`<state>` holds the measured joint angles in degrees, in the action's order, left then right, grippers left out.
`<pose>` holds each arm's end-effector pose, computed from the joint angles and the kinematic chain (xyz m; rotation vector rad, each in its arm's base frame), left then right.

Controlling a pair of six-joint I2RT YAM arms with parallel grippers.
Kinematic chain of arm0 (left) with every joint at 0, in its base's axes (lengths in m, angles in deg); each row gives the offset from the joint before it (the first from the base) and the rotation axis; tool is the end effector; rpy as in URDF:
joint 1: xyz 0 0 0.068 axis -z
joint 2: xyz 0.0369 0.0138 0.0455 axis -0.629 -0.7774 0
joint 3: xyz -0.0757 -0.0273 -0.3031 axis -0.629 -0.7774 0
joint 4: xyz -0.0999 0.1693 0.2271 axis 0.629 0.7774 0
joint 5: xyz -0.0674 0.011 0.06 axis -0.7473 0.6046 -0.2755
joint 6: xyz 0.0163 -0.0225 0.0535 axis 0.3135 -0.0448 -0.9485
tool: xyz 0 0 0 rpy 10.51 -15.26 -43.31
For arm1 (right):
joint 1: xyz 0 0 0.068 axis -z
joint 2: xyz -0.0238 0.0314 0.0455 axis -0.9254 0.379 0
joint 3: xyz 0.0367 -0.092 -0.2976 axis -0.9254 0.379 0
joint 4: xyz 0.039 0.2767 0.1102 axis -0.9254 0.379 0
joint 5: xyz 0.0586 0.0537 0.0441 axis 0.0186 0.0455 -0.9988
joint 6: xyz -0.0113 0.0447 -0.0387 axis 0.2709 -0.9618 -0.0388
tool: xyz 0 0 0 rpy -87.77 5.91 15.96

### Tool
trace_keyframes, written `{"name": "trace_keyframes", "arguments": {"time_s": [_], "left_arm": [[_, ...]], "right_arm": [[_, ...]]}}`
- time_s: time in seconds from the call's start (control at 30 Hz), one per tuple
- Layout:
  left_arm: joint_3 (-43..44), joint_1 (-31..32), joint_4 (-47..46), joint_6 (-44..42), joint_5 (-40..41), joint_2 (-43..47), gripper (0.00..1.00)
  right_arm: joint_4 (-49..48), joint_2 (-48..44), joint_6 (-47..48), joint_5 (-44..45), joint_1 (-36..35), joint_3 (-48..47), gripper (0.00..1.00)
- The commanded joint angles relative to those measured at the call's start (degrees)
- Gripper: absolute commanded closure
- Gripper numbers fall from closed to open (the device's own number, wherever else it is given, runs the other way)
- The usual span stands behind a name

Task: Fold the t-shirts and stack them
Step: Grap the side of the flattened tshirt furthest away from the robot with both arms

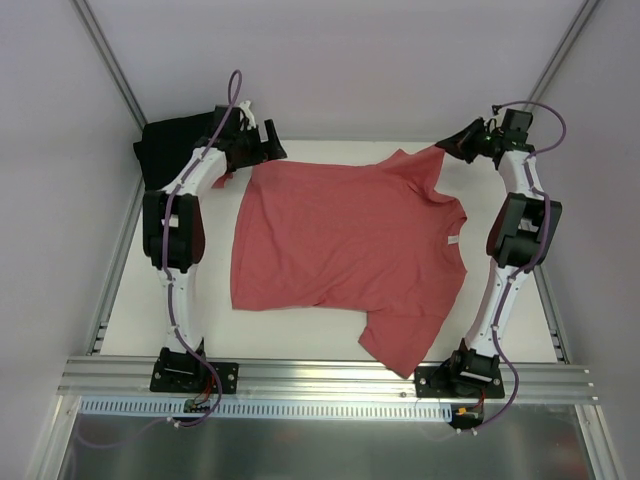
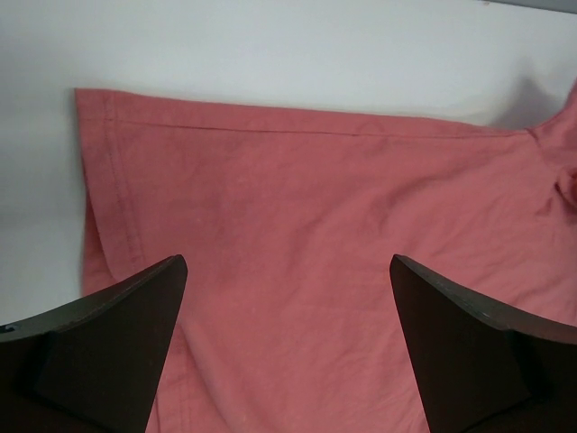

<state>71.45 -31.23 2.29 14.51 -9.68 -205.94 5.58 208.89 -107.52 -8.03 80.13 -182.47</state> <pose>0.5737 -0.0927 0.2805 -0.0023 2.1381 -0.6243 0.6021 -0.0996 0.2667 0.1710 2.0382 0.9669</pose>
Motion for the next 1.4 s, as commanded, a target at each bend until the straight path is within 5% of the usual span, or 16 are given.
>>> {"name": "trace_keyframes", "arguments": {"time_s": [0.0, 0.2, 0.63, 0.87, 1.37], "left_arm": [[0.1, -1.9, -4.5, 1.5, -0.5, -2.6, 0.01], [11.6, -2.1, 1.6, -3.7, 5.8, -10.9, 0.02], [14.0, -2.2, -1.6, -12.1, 9.9, -16.0, 0.01], [25.5, -3.4, 5.3, -10.9, 9.2, -21.6, 0.01], [28.1, -6.4, 8.4, -1.8, -1.2, -25.5, 0.01]], "right_arm": [[-0.1, -5.4, 1.2, -1.9, 0.7, 1.2, 1.00], [1.0, -7.6, 2.0, -1.6, 0.7, 4.2, 1.00], [6.0, -9.0, 4.6, -0.5, 0.7, 5.0, 1.00], [6.5, -9.7, 4.8, 0.1, 0.6, 5.4, 1.00], [4.2, -11.7, 3.4, 1.5, 0.3, 7.6, 1.00]]}}
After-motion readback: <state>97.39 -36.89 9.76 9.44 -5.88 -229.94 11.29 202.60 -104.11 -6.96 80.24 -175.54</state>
